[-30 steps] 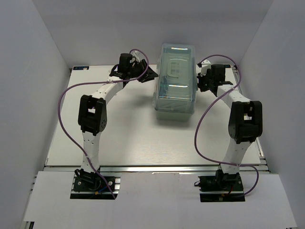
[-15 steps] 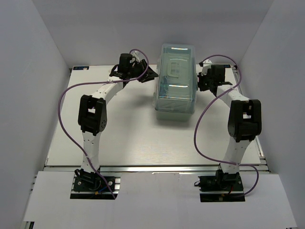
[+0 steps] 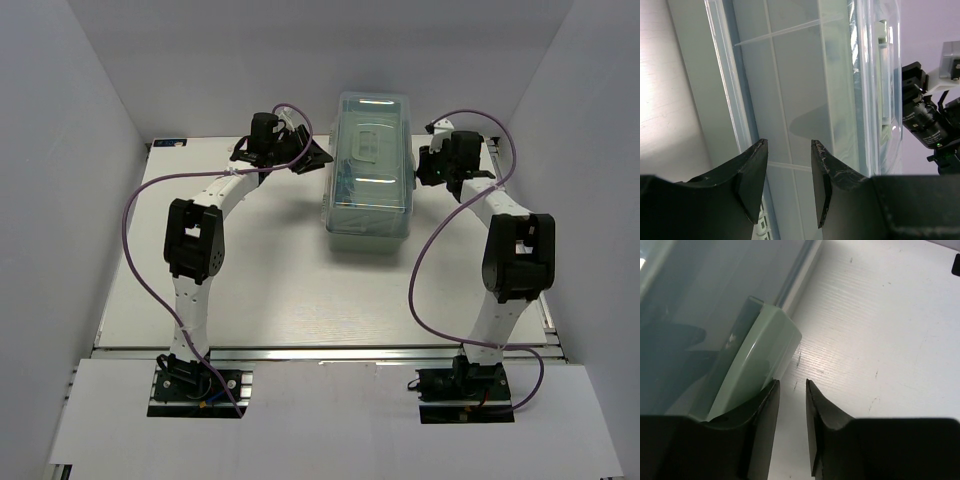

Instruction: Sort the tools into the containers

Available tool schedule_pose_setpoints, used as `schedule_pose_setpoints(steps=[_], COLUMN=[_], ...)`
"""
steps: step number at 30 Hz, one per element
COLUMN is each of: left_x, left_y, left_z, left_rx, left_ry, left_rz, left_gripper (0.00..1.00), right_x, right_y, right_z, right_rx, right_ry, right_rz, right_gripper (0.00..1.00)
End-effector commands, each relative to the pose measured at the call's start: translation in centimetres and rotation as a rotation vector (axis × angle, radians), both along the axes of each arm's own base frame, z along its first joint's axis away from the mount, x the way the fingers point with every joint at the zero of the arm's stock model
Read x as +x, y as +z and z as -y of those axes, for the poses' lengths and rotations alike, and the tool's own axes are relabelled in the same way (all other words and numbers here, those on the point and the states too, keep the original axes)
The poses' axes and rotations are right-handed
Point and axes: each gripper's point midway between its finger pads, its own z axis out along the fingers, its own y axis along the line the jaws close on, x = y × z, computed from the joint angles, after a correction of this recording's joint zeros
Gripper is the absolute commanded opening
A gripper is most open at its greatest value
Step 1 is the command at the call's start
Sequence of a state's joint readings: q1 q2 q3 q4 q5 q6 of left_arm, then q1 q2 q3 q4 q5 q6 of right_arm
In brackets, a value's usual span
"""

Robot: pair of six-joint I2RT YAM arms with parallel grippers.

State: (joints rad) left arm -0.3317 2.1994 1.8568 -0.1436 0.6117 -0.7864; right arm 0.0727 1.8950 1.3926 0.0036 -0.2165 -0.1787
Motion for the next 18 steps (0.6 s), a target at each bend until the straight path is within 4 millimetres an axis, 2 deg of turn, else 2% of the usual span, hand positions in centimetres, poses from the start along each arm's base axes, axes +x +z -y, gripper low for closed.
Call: schedule_pose_setpoints(steps=[1,18], left_x=[-3.8,-4.0], left_y=[1.1,1.2], left_z=[4.3,4.2], left_rx=[-0.048,-0.048], left_ry=[-0.152,-0.152], left_rz=[0.004,0.005], left_gripper=[0.50,0.50], right_x=[-1.0,-2.9], right_y=[3.8,3.4], right_z=[-4.5,-4.6], right_rx=[0.105,0.133], right_ry=[0.152,0.154], right_rz=[0.073,0.031], right_gripper=[0.36,0.37])
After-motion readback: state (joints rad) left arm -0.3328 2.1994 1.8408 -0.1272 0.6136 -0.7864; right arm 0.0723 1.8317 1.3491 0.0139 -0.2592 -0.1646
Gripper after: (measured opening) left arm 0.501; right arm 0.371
